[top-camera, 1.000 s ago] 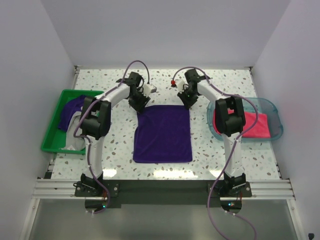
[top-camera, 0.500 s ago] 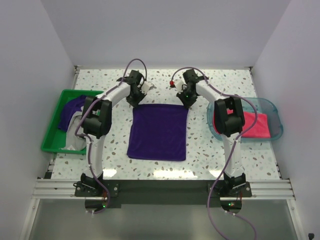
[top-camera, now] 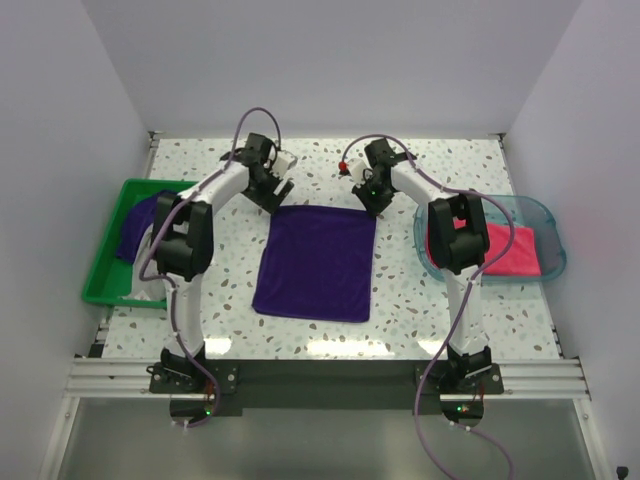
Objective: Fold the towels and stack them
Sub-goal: Fold the towel
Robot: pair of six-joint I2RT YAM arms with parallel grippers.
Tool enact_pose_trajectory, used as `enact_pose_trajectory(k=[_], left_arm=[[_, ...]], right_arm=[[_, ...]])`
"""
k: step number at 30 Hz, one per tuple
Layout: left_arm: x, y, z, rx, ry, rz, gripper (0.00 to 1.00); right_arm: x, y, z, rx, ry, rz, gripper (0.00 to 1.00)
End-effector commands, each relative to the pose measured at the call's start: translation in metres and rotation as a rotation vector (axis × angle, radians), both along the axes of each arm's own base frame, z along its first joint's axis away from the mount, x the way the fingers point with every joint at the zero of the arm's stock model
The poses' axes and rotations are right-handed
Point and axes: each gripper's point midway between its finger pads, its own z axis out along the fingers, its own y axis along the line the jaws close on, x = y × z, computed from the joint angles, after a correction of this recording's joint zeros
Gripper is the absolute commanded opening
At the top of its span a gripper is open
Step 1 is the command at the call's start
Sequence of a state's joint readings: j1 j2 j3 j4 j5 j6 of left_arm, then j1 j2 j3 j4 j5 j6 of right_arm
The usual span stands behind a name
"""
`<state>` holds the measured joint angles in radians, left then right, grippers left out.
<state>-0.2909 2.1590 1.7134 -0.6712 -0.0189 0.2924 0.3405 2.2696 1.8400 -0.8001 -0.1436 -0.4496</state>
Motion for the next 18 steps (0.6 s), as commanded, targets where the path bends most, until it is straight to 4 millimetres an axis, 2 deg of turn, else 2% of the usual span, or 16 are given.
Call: enact_pose_trajectory(k=[1, 4, 5, 8, 18], left_arm=[[0.006, -0.024, 0.056, -0.201, -0.095, -0.089, 0.86], [-0.003, -0.038, 0.049, -0.262, -0.044, -0.155, 0.86], [-0.005, -0.040, 0.039, -0.268, -0.014, -0.169, 0.82], [-0.011, -0.046, 0.021, -0.280, 0.049, -0.216, 0.82], [-0.001, -0.053, 0.002, -0.291, 0.080, -0.251, 0.72]], right_arm=[[-0.006, -0.003, -0.006, -0.024, 0.027, -0.008, 0.07], [-0.006, -0.002, -0.007, -0.026, 0.029, -0.002, 0.07], [-0.006, -0.001, -0.007, -0.027, 0.029, 0.001, 0.07], [-0.008, -0.002, -0.009, -0.035, 0.034, 0.004, 0.07], [-0.009, -0.001, -0.009, -0.035, 0.033, 0.007, 0.07]])
